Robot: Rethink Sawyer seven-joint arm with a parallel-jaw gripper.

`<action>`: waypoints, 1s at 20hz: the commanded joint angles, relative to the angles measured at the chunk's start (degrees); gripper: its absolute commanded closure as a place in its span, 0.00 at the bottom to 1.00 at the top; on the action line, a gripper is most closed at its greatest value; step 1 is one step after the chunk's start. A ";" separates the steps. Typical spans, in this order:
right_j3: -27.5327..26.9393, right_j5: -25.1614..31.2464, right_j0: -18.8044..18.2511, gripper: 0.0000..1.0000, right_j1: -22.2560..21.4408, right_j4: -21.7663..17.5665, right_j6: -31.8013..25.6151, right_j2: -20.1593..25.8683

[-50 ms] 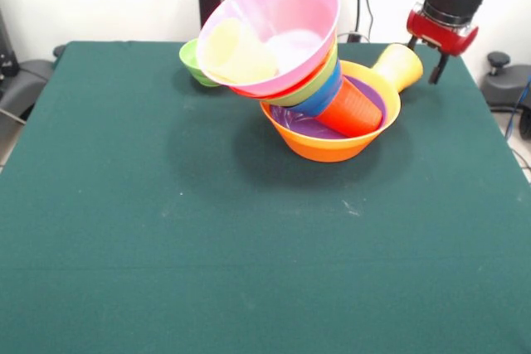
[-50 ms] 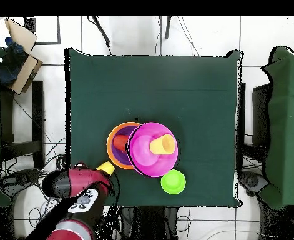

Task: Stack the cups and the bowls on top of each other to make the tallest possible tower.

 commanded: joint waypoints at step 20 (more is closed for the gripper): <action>-8.45 -2.79 20.39 0.00 16.92 11.84 13.15 -20.33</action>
